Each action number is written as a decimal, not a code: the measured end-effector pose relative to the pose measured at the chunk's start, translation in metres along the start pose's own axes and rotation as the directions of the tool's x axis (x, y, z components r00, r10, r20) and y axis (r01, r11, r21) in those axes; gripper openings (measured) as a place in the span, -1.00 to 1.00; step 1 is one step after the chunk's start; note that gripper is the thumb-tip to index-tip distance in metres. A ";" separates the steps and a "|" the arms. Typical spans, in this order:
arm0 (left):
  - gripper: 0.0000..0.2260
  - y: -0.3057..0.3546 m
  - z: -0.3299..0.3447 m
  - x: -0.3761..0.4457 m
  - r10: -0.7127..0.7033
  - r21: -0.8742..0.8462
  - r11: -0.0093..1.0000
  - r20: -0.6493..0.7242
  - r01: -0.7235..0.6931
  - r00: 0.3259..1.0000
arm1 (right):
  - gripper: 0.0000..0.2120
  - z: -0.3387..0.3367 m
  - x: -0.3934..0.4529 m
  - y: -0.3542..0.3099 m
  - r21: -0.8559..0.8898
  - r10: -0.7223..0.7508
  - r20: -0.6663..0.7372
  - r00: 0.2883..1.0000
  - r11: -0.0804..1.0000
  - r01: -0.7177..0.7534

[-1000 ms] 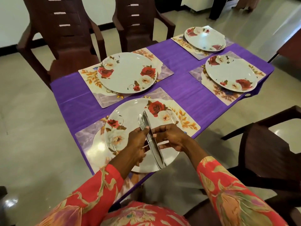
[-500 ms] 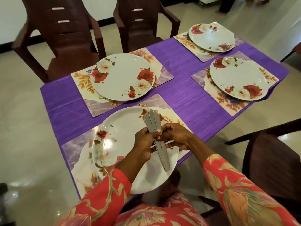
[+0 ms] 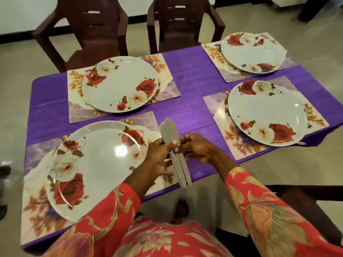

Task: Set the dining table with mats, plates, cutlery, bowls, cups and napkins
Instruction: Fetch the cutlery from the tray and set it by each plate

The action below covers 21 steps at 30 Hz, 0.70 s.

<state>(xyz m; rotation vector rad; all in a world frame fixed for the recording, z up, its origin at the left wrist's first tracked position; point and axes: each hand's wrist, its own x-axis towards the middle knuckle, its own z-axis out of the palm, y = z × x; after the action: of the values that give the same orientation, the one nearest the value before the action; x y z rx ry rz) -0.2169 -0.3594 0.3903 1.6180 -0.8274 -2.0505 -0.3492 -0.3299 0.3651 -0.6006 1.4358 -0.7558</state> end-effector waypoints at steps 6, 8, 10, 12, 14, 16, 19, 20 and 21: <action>-0.81 -0.005 0.038 0.002 -0.005 -0.004 1.000 -0.011 0.005 1.000 | -0.80 -0.040 -0.013 -0.001 0.006 -0.011 0.012 1.000 1.000 0.011; -0.83 -0.002 0.049 0.003 0.000 0.013 1.000 0.005 0.000 1.000 | -0.82 -0.052 -0.016 -0.002 0.028 -0.016 0.007 1.000 0.999 0.016; -0.87 0.000 0.059 0.006 -0.002 0.029 1.000 0.023 0.001 1.000 | -0.83 -0.061 -0.019 -0.003 0.038 -0.025 -0.008 1.000 0.999 0.025; -0.88 0.002 0.067 0.008 -0.005 0.038 0.999 0.036 0.004 0.999 | -0.83 -0.068 -0.022 -0.005 0.047 -0.033 -0.030 0.999 0.998 0.035; -0.88 0.003 0.074 0.011 -0.016 0.045 0.999 0.043 0.014 0.999 | -0.84 -0.074 -0.026 -0.006 0.064 -0.042 -0.055 0.998 0.997 0.046; -0.89 0.005 0.081 0.014 -0.028 0.039 0.999 0.044 0.026 0.999 | -0.87 -0.083 -0.029 -0.006 0.063 -0.055 -0.083 0.995 0.996 0.060; -0.93 0.006 0.090 0.020 -0.037 0.046 0.998 0.061 0.034 0.997 | -0.90 -0.102 -0.034 -0.007 0.040 -0.069 -0.146 0.987 0.996 0.075; -0.93 0.005 0.093 0.022 -0.042 0.054 0.998 0.071 0.038 0.997 | -0.91 -0.109 -0.036 -0.007 0.037 -0.072 -0.165 0.984 0.996 0.079; -0.94 0.005 0.096 0.024 -0.046 0.059 0.997 0.082 0.041 0.996 | -0.92 -0.115 -0.037 -0.008 0.035 -0.077 -0.182 0.980 0.996 0.085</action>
<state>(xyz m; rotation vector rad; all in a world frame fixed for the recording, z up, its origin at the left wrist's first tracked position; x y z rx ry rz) -0.3165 -0.3591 0.3915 1.6034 -0.8953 -2.1561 -0.4637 -0.2977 0.3882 -0.5717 1.5642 -0.9223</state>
